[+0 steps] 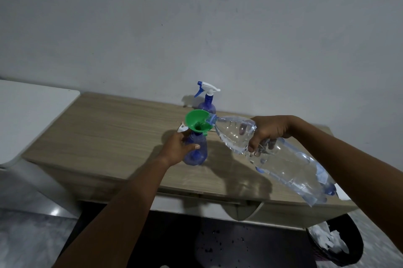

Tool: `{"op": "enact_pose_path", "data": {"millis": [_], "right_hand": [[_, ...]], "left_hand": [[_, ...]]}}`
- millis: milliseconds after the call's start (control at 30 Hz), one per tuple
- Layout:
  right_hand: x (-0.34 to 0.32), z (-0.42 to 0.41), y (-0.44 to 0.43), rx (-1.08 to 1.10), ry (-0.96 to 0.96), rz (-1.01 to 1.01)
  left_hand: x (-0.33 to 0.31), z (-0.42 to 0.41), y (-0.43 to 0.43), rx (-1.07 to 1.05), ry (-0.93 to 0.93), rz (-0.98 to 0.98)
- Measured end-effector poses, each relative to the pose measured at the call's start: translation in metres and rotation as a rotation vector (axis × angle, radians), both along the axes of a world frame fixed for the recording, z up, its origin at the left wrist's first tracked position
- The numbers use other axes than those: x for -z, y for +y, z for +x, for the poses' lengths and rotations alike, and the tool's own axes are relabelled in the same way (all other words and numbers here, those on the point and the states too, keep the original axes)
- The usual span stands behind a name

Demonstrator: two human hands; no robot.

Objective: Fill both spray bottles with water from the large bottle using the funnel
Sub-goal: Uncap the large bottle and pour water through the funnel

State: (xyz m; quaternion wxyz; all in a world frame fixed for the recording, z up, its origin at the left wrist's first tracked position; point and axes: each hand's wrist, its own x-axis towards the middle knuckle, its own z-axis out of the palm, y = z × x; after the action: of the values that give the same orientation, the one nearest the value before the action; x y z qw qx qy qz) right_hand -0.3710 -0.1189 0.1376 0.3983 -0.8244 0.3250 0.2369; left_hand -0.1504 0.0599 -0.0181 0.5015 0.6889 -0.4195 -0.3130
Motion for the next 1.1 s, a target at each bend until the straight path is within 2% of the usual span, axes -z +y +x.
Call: {"op": "enact_pose_path", "data": {"millis": [1100], "right_hand": [[-0.0068, -0.0023, 0.0002, 0.000, 0.013, -0.002]], "left_hand": [[0.0080, 0.0041, -0.0029, 0.021, -0.018, 0.000]]}}
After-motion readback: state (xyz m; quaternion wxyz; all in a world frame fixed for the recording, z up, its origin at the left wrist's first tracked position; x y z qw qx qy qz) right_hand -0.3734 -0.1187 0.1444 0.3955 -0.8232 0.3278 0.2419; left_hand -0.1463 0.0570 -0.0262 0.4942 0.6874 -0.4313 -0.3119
